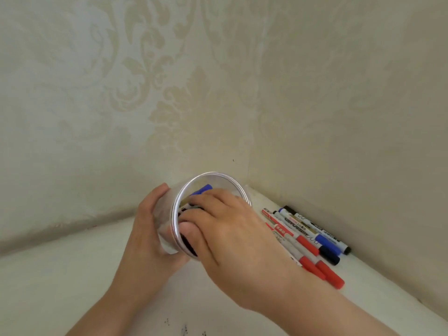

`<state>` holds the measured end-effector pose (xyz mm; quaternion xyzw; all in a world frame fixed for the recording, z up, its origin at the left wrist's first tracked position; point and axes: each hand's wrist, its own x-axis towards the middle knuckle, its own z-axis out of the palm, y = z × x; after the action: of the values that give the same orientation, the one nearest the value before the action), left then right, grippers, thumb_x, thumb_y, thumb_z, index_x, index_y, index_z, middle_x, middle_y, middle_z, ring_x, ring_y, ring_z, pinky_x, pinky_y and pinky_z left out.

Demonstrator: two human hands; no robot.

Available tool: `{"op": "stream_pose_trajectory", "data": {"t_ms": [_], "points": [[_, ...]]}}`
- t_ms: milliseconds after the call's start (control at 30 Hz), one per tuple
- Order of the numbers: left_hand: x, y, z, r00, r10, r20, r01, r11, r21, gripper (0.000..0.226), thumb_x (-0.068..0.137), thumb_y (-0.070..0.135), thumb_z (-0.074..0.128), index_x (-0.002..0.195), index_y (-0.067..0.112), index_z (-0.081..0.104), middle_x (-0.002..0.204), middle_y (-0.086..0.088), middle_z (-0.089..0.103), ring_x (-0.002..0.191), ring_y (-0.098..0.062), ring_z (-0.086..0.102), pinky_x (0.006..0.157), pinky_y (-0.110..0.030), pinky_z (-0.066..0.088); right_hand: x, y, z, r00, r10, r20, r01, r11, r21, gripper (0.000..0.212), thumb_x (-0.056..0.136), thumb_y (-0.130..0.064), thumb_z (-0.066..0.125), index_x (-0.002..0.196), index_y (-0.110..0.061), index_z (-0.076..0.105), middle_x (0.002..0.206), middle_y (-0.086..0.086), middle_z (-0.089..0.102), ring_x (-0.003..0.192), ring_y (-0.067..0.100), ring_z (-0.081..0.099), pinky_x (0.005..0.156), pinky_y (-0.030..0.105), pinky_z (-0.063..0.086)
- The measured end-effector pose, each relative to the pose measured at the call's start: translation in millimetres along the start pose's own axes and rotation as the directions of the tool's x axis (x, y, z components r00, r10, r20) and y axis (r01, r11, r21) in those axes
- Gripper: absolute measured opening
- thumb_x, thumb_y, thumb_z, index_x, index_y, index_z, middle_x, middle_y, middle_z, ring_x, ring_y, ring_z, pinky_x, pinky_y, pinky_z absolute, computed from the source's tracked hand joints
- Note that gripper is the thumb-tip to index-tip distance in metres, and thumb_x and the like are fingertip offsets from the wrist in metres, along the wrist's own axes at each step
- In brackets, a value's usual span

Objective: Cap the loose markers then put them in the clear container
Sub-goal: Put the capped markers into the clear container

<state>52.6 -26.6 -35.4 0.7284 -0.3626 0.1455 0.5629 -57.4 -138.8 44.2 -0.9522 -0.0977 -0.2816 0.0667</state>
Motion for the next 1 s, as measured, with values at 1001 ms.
{"op": "stream_pose_trajectory", "data": {"t_ms": [1001], "points": [[10.2, -12.9, -3.1, 0.994, -0.039, 0.102, 0.047, 0.996, -0.077, 0.11, 0.045, 0.025, 0.091, 0.136, 0.028, 0.031, 0.136, 0.007, 0.045, 0.118, -0.014, 0.053, 0.096, -0.046, 0.046, -74.9, 68.3, 4.0, 0.713, 0.629, 0.311, -0.409, 0.733, -0.544, 0.024, 0.09, -0.023, 0.042, 0.113, -0.016, 0.041, 0.113, 0.001, 0.059, 0.101, 0.022, 0.06, 0.064, 0.027, 0.037]]}}
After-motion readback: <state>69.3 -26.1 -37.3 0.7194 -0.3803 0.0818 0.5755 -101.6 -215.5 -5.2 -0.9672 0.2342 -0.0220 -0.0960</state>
